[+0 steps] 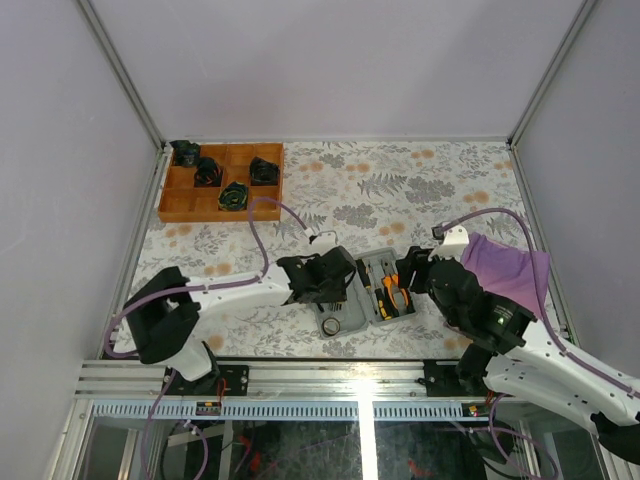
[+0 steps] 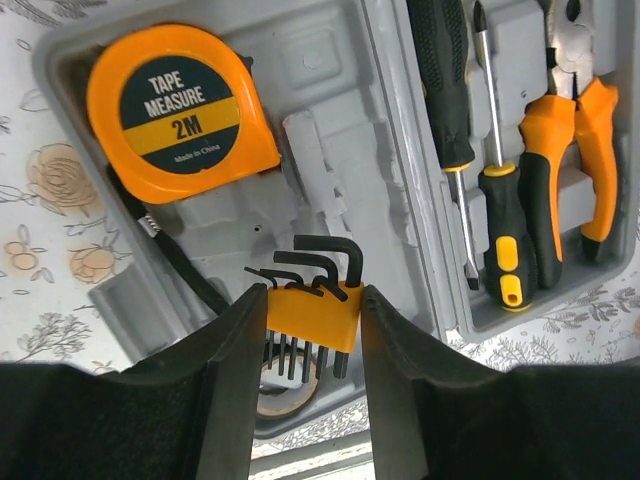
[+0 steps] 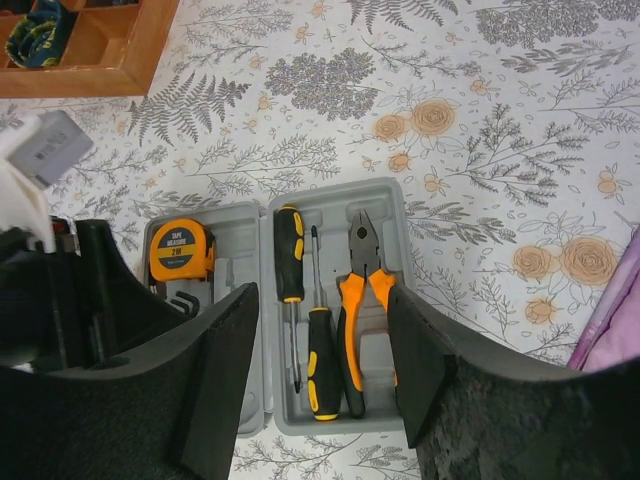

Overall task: Sort the tools into containers
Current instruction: Place the engineering item in the storage box.

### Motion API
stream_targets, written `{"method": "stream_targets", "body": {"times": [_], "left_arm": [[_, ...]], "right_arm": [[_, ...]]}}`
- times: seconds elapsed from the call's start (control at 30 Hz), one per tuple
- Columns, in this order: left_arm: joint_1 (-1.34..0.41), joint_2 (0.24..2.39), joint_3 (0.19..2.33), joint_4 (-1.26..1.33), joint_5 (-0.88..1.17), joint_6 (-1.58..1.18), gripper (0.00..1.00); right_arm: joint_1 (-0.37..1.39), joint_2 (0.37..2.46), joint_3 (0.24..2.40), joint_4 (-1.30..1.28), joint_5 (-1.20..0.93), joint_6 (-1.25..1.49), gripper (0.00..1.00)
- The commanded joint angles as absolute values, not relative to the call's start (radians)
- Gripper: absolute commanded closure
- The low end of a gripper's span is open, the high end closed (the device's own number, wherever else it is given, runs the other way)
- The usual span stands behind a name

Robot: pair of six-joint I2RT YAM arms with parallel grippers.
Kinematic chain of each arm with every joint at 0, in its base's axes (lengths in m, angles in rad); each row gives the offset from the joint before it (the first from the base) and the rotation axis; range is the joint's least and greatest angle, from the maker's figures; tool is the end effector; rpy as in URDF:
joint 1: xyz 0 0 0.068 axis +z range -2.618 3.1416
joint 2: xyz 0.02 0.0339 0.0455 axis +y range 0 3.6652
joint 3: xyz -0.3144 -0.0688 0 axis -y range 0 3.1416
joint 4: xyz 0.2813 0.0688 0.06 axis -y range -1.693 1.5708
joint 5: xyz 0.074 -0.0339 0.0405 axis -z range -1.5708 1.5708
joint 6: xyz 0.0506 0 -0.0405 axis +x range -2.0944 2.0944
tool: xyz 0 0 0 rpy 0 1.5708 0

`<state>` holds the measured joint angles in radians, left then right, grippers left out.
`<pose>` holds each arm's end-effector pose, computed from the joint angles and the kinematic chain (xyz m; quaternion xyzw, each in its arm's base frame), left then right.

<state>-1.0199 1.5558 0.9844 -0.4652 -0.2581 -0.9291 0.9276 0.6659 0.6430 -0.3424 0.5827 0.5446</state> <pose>0.1926 -0.2888 0.2204 0.0095 0.9571 -0.1469 0.2497 0.1206 0.1145 0.3197 0.0097 0.8056 0.1892 0.5613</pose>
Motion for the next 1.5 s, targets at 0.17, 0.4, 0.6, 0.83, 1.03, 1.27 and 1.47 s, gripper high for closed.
{"method": "stream_targets", "body": {"times": [0.17, 0.4, 0.6, 0.83, 1.03, 1.27, 1.47], "left_arm": [[-1.098, 1.697, 1.100, -0.443, -0.307, -1.117, 0.75], [-1.107, 1.728, 1.094, -0.454, -0.327, -1.159, 0.66], [-1.108, 1.683, 1.084, -0.459, -0.340, -1.154, 0.48], [-1.108, 1.508, 1.002, -0.426, -0.366, -1.112, 0.38], [-1.086, 1.310, 0.845, -0.411, -0.398, -1.103, 0.38], [-1.002, 1.123, 0.674, -0.396, -0.374, -1.091, 0.35], [-0.907, 1.053, 0.545, -0.282, -0.280, -1.025, 0.33]], "right_arm": [[0.931, 0.630, 0.619, -0.377, 0.635, 0.626, 0.39], [0.932, 0.635, 0.616, -0.390, 0.647, 0.627, 0.39], [0.931, 0.651, 0.619, -0.390, 0.646, 0.622, 0.38], [0.931, 0.689, 0.652, -0.451, 0.645, 0.583, 0.37], [0.869, 0.778, 0.689, -0.459, 0.521, 0.514, 0.37], [0.679, 0.899, 0.696, -0.388, 0.272, 0.444, 0.36], [0.510, 0.972, 0.669, -0.306, 0.064, 0.424, 0.36]]}}
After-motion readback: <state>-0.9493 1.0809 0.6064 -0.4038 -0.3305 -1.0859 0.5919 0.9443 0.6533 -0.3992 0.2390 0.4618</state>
